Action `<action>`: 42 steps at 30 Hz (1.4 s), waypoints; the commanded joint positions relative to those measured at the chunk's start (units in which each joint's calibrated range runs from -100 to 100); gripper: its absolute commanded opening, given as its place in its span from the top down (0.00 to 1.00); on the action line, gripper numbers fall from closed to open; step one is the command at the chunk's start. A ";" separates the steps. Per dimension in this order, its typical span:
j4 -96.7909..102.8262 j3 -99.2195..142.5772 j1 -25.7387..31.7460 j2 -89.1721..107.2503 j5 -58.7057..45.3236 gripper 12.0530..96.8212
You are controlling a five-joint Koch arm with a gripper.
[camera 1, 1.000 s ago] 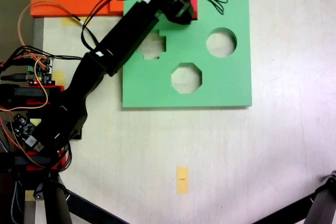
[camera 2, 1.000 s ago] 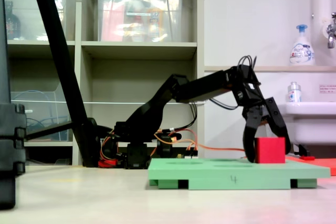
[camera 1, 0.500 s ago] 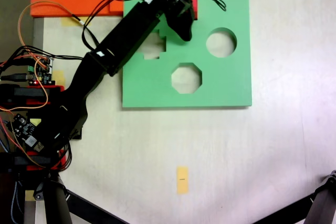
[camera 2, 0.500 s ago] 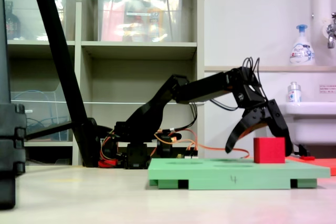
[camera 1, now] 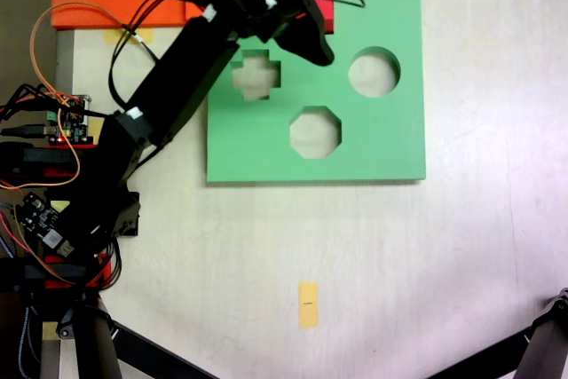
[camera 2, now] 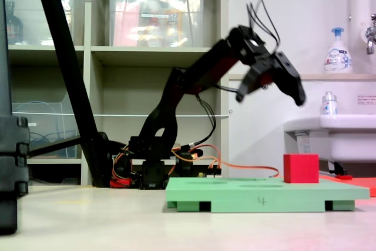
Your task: Put the square block into the corresponding hole
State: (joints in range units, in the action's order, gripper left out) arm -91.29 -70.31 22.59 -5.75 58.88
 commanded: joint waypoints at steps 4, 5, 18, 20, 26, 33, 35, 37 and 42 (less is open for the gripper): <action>-8.71 -2.97 -3.76 22.09 -19.34 0.26; -8.71 -2.97 -5.37 24.32 -19.44 0.26; -8.71 2.01 -23.00 34.38 -41.03 0.50; -8.71 11.98 -24.03 40.52 -41.71 0.50; 35.77 73.60 -24.03 83.96 -46.15 0.51; 66.59 120.76 -24.03 105.75 -51.77 0.51; 79.78 136.71 -24.08 105.75 -53.63 0.53; 92.20 150.17 -24.32 105.75 -54.26 0.54; 106.07 169.51 -24.52 105.75 -56.75 0.55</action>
State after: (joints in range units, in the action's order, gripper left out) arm 12.48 97.84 -1.78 99.45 3.35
